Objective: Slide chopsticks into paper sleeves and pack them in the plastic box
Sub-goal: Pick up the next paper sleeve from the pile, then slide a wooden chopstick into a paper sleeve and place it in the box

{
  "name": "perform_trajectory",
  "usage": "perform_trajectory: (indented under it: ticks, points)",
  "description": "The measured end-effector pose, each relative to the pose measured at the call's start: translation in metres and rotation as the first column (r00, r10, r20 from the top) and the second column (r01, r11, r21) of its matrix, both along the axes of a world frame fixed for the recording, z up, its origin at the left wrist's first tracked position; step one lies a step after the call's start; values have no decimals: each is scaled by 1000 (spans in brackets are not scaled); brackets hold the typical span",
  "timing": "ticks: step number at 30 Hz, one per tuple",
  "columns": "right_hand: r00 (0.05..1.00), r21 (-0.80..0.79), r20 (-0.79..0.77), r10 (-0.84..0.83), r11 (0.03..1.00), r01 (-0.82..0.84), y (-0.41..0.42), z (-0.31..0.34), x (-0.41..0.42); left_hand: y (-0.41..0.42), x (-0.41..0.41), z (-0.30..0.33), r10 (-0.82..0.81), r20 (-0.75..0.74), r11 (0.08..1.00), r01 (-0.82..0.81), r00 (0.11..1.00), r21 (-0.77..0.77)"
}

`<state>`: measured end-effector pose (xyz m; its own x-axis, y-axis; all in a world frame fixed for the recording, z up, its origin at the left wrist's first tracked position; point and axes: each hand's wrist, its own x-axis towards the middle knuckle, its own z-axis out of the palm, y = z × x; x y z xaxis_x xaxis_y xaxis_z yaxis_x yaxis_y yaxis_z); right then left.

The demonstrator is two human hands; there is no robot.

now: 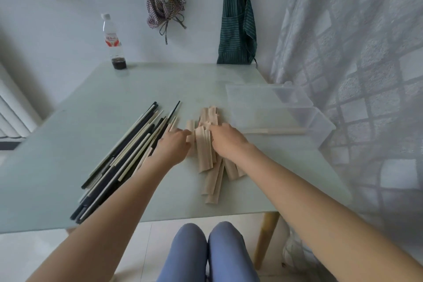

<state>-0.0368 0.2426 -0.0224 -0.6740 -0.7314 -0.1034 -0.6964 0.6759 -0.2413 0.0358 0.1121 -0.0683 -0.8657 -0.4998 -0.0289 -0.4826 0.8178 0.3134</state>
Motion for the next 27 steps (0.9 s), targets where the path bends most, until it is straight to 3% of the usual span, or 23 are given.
perform_trajectory:
  ticks: [2, 4, 7, 11, 15, 19, 24, 27]
  points:
    - [996, 188, -42, -77, 979, 84, -3, -8, 3, -1, 4, -6, -8, 63, 999, 10, 998, -41]
    - [989, 234, -82, -124, 962, 140, -9, -13, 7, -7, 9, -10, -49, 77, 998, 51, 996, -30]
    - [973, 160, -178, -145, 972, 174, -15, -13, 10, -15, 14, -10, -79, 27, 997, 78, 997, 17]
    - [931, 15, -346, -119, 991, 132, -21, -8, 12, -30, 26, -9, 86, -121, 995, -78, 989, 68]
    - [881, -77, -466, -78, 996, 47, -28, 1, 13, -37, 36, -4, 159, -62, 987, -161, 985, -24]
    - [994, -273, -107, -22, 962, -8, -35, -1, 13, -28, 27, 5, 183, 3, 982, -182, 983, -52]
    - [992, -389, 106, 73, 921, -27, -36, -12, 10, -23, 13, 10, 223, 35, 973, -220, 974, -68]
    - [958, -399, 279, 61, 915, 58, -35, -11, 8, -25, 10, 14, 225, 59, 974, -225, 973, 3]
